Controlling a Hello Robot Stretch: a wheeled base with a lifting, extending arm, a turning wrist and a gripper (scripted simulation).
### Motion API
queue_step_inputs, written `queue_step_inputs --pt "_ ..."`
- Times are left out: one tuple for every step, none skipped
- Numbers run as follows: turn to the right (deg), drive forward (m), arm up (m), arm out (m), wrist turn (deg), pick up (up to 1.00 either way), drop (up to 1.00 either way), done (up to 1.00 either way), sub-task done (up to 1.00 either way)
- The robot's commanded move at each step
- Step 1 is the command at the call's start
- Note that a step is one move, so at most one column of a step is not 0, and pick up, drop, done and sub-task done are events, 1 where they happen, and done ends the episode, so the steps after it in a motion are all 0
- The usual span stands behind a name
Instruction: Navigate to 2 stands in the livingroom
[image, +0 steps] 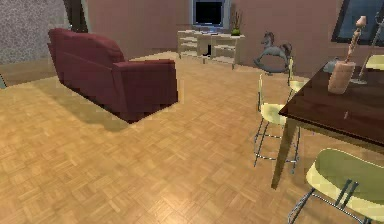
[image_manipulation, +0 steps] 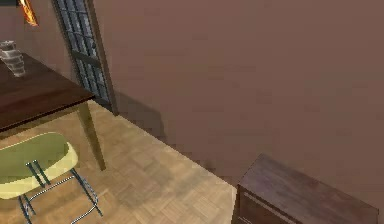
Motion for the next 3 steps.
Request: queue_step_inputs --pt "-3.0 0.0 0.0 0.0 0.0 0.0 0.0 0.0 0.0" --pt "0.0 1.0 0.0 0.0 0.0 0.0 0.0 0.0 0.0" --pt "0.0 0.9 0.0 0.0 0.0 0.0 0.0 0.0 0.0"
